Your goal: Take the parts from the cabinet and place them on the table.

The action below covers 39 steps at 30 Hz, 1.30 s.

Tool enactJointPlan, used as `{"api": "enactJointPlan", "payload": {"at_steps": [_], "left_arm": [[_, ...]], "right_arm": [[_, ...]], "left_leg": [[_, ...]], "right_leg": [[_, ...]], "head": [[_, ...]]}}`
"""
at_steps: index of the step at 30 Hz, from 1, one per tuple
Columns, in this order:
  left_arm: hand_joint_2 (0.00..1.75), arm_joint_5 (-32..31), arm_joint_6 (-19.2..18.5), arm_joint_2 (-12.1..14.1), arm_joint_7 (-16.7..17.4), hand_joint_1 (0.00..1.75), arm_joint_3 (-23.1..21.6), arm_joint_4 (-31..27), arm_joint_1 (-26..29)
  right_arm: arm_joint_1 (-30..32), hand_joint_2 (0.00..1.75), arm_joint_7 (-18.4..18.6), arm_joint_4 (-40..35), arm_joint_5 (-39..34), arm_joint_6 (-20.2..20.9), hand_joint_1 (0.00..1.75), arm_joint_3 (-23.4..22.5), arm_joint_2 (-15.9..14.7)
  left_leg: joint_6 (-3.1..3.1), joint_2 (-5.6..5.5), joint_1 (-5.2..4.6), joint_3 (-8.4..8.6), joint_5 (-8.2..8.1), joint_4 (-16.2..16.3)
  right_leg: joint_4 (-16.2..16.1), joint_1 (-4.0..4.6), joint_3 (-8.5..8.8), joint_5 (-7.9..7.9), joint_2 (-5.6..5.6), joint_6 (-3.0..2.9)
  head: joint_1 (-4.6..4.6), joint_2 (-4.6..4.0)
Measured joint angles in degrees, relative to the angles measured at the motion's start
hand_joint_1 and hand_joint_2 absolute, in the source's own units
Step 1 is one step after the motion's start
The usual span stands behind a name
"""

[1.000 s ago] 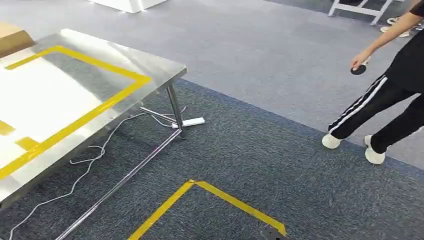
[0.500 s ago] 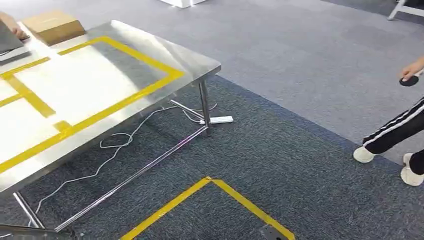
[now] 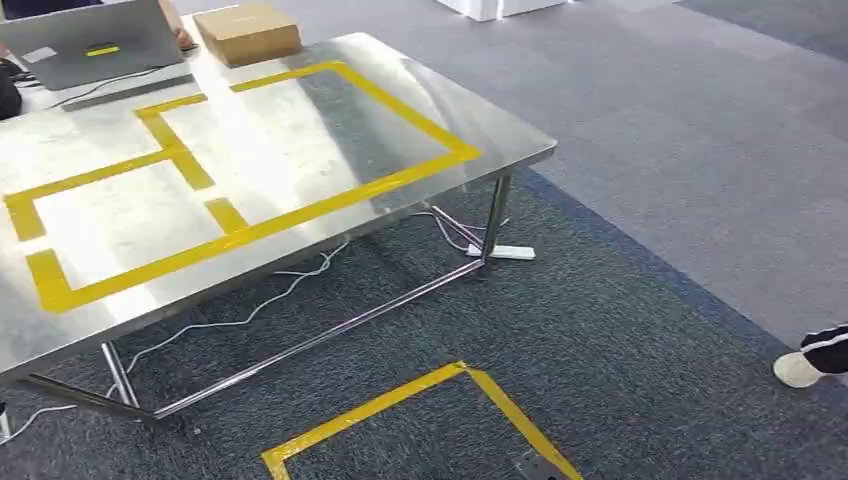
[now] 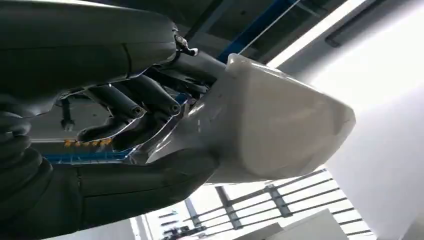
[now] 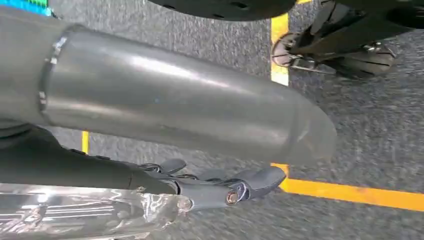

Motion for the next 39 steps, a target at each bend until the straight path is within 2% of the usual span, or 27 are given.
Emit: {"api": "enactJointPlan", "payload": {"at_steps": [1, 2, 6, 7, 8, 9, 11, 12, 13, 15, 16, 17, 18, 21, 22, 23, 24, 26, 27, 28, 29, 31, 32, 34, 35, 36, 39], "left_arm": [[1.75, 0.0, -0.13, -0.04, 0.0, 1.75, -0.09, 0.0, -0.07], [1.75, 0.0, -0.22, -0.07, 0.0, 1.75, -0.09, -0.02, -0.3], [1.75, 0.0, -1.09, -0.07, 0.28, 1.75, -0.72, -0.15, -0.69], [1.75, 0.0, -1.2, -0.09, 0.35, 1.75, -1.12, -0.15, -0.65], [1.75, 0.0, -1.29, -0.04, 0.37, 1.75, -1.27, -0.15, -0.89], [1.75, 0.0, -1.31, -0.09, 0.42, 1.75, -1.44, -0.15, -1.39], [1.75, 0.0, -1.33, -0.2, 0.42, 1.75, -1.75, -0.17, -1.57], [1.75, 0.0, -1.42, -0.26, 0.42, 1.75, -1.79, -0.17, -1.55], [1.75, 0.0, -1.44, -0.33, 0.42, 1.75, -1.9, -0.17, -1.55], [1.75, 0.0, -1.46, -0.31, 0.42, 1.75, -2.03, -0.17, -1.57], [1.75, 0.0, -1.46, -0.22, 0.44, 1.75, -2.01, -0.17, -1.63], [1.75, 0.0, -1.53, -0.24, 0.5, 1.75, -2.03, -0.17, -1.73], [1.75, 0.0, -1.62, -0.26, 0.5, 1.75, -2.14, -0.2, -2.21], [1.75, 0.0, -1.81, -0.31, 0.61, 1.75, -2.23, -0.26, -1.85], [1.75, 0.0, -1.84, -0.24, 0.61, 1.75, -2.29, -0.28, -1.87], [1.75, 0.0, -1.86, -0.2, 0.7, 1.75, -2.29, -0.31, -1.89], [1.75, 0.0, -1.9, -0.15, 0.77, 1.75, -2.34, -0.31, -2.13], [1.75, 0.0, -1.88, -0.37, 0.79, 1.75, -2.62, -0.44, -2.25], [1.75, 0.0, -1.79, -0.5, 0.35, 1.75, -2.62, -0.44, -2.15], [1.75, 0.0, -1.79, -0.59, -0.22, 1.75, -2.62, -0.44, -2.15], [1.75, 0.0, -1.77, -0.72, -0.68, 1.75, -2.6, -0.44, -2.15], [1.75, 0.0, -1.75, -0.79, -1.05, 1.75, -2.58, -0.44, -2.15], [1.75, 0.0, -1.73, -0.79, -1.14, 1.75, -2.53, -0.44, -2.18], [1.75, 0.0, -1.49, -0.7, -1.25, 1.75, -2.47, -0.44, -2.3], [1.75, 0.0, -1.44, -0.57, -1.25, 1.75, -2.43, -0.44, -2.34], [1.75, 0.0, -1.4, -0.52, -1.29, 1.75, -2.43, -0.44, -2.31], [1.75, 0.0, -1.27, -0.55, -1.53, 1.75, -2.43, -0.44, -2.34]], "right_arm": [[-0.03, 0.0, 0.0, -0.02, -0.02, 0.0, 0.0, 0.0, 0.0], [-0.02, 0.0, 0.0, -0.02, -0.07, 0.02, 0.0, 0.0, 0.0], [-0.13, 0.0, 0.07, -0.04, -0.13, 0.26, 0.0, -0.15, -0.02], [-0.28, 0.0, 0.07, -0.04, -0.13, 0.26, 0.0, -0.26, -0.02], [-0.33, 0.0, 0.04, -0.04, -0.11, 0.28, 0.0, -0.31, -0.02], [-0.28, 0.0, 0.04, -0.04, -0.11, 0.31, 0.0, -0.35, 0.0], [-0.09, 0.0, 0.07, -0.04, -0.11, 0.44, 0.0, -0.39, -0.02], [-0.01, 0.0, 0.07, -0.04, -0.11, 0.44, 0.0, -0.44, -0.04], [0.0, 0.0, 0.07, -0.04, -0.11, 0.46, 0.0, -0.5, -0.04], [-0.11, 0.0, 0.07, -0.04, -0.11, 0.52, 0.0, -0.59, -0.02], [-0.15, 0.0, 0.07, -0.04, -0.11, 0.52, 0.0, -0.61, 0.0], [-0.17, 0.0, 0.07, -0.04, -0.11, 0.52, 0.0, -0.66, -0.02], [-0.13, 0.0, 0.07, -0.07, -0.11, 0.52, 0.0, -0.74, -0.02], [-0.35, 0.0, 0.17, -0.07, -0.11, 0.52, 0.0, -0.85, -0.02], [-0.45, 0.0, 0.17, -0.09, -0.11, 0.52, 0.0, -0.87, -0.02], [-0.58, 0.0, 0.15, -0.09, -0.11, 0.5, 0.0, -0.9, -0.02], [-0.62, 0.0, 0.09, -0.09, -0.13, 0.48, 0.0, -0.94, -0.02], [-0.45, 0.0, -0.17, -0.09, -0.39, 0.5, 0.0, -1.22, -0.02], [-0.36, 0.0, 0.06, -0.07, -0.55, 0.61, 0.0, -1.44, -0.02], [-0.24, 0.0, 0.35, -0.07, -0.48, 0.68, 0.0, -1.51, -0.02], [-0.21, 0.0, 0.44, -0.07, -0.31, 0.68, 0.0, -1.53, -0.02], [-0.3, 0.0, 0.48, -0.07, -0.11, 0.68, 0.0, -1.57, -0.02], [-0.38, 0.0, 0.5, -0.07, -0.02, 0.68, 0.0, -1.62, -0.02], [-0.64, 0.0, 0.5, -0.07, 0.22, 0.7, 0.0, -1.66, 0.04], [-0.61, 0.0, 0.52, -0.07, 0.26, 0.74, 0.0, -1.66, 0.18], [-0.55, 0.0, 0.59, -0.07, 0.35, 0.77, 0.0, -1.68, 0.17], [-0.53, 0.0, 0.66, -0.07, 0.48, 0.81, 0.0, -1.7, 0.17]], "left_leg": [[-0.33, -0.74, 0.14, 0.03, -0.04, 0.09], [-0.78, -1.47, -0.15, -0.26, -0.14, 0.45], [-2.11, -4.14, 0.29, -1.08, 0.6, 0.15], [-2.2, -2.32, 0.3, -1.28, 0.21, 0.67], [-2.44, 1.27, -0.03, -2.23, -1.33, 2.58], [-2.66, 2.78, -0.02, -4.0, -3.53, 6.25], [-2.96, 3.67, 0.1, -8.33, -7.41, 15.33], [-3.1, 3.71, 0.17, -9.71, -8.04, 18.16], [-3.21, 3.74, 0.26, -9.57, -7.15, 17.91], [-3.23, 4.48, 0.3, -5.71, -2.84, 10.59], [-3.21, 6.01, 0.28, -2.84, -0.76, 5.53], [-3.16, 9.62, 0.14, -0.5, 0.07, 1.77], [-2.66, 9.53, -0.33, -0.04, -0.43, 0.35], [-1.57, 7.18, -0.49, -0.43, -0.56, 0.46], [-1.11, 6.42, -0.08, -0.14, -0.27, 0.12], [-0.91, 5.88, 0.09, -0.03, -0.22, 0.06], [-0.6, 5.31, 0.17, -0.01, -0.25, 0.06], [-0.13, 4.42, 0.11, -0.07, -0.29, 0.08], [-0.11, 3.82, 0.05, -0.06, -0.3, 0.09], [-0.12, 3.26, 0.03, -0.01, -0.31, 0.09], [-0.13, 2.75, 0.04, 0.06, -0.32, 0.09], [-0.32, 2.14, 0.16, 0.38, -0.43, 0.1], [-0.64, 1.92, 0.17, 0.47, -0.54, 0.11], [-1.18, 1.65, -0.15, 0.06, -0.62, 0.49], [-0.26, 1.66, -0.16, -0.05, -0.78, 0.57], [0.64, 1.67, -0.21, -0.1, -0.38, 0.52], [0.48, 1.75, -0.15, 0.09, -0.18, -0.01]], "right_leg": [[-5.62, -0.3, 2.7, 2.47, 2.16, 0.07], [-8.78, -0.6, 3.97, 2.48, 4.82, 0.07], [-8.95, -0.39, 4.5, 2.61, 2.33, -1.27], [-9.36, -0.66, 4.67, 2.93, 1.49, -1.8], [-9.57, -0.55, 4.74, 2.96, 0.97, -2.22], [-9.66, -0.42, 4.76, 2.97, 0.21, -2.44], [-9.7, -0.37, 4.68, 2.88, -1.26, -2.62], [-9.7, -0.37, 4.69, 2.81, -2.03, -2.69], [-9.7, -0.38, 4.76, 2.73, -2.82, -2.64], [-9.69, -0.44, 5.01, 2.45, -4.28, -2.4], [-9.69, -0.43, 5.25, 2.3, -4.87, -2.18], [-9.68, -0.13, 5.56, 2.09, -5.43, -1.84], [-9.37, 0.26, 5.42, 1.61, -5.91, -1.39], [-10.07, 0.3, 6.46, 1.38, -8.16, -0.7], [-9.97, 0.15, 6.4, 0.98, -8.0, -0.25], [-8.7, -0.04, 5.96, 0.12, -4.44, 0.19], [-5.48, -0.06, 4.5, -1.65, -2.17, 0.23], [4.83, -0.05, -0.82, -5.84, -0.84, 0.36], [8.27, -0.05, -2.93, -6.58, -0.82, 0.3], [8.71, -0.05, -3.71, -5.76, -0.81, 0.18], [6.36, -0.04, -3.08, -3.67, -0.79, 0.08], [-3.2, -0.07, 1.04, 1.7, -0.69, -0.23], [-7.87, -0.18, 3.27, 3.43, -0.16, -0.26], [-9.26, -0.26, 3.95, 3.12, 0.22, -0.63], [-9.35, -0.36, 3.8, 3.33, 0.24, -0.25], [-9.35, -0.31, 3.77, 3.37, 0.25, -0.32], [-9.33, -0.12, 3.63, 3.5, 0.45, -0.71]], "head": [[0.0, 0.0], [0.04, 0.0], [-0.16, 0.0], [-0.11, 0.0], [-0.48, 0.0], [-0.53, 0.0], [-0.53, 0.0], [-0.57, 0.0], [-0.5, 0.0], [-0.52, 0.0], [-0.55, 0.0], [-0.55, 0.0], [-0.63, 0.0], [-0.26, 0.0], [-0.26, 0.0], [-0.09, 0.0], [-0.09, 0.0], [0.17, 0.0], [0.13, 0.0], [0.15, 0.0], [0.18, 0.0], [0.17, 0.0], [0.2, 0.0], [0.0, 0.0], [0.04, 0.0], [-0.02, 0.0], [0.0, 0.0]]}}
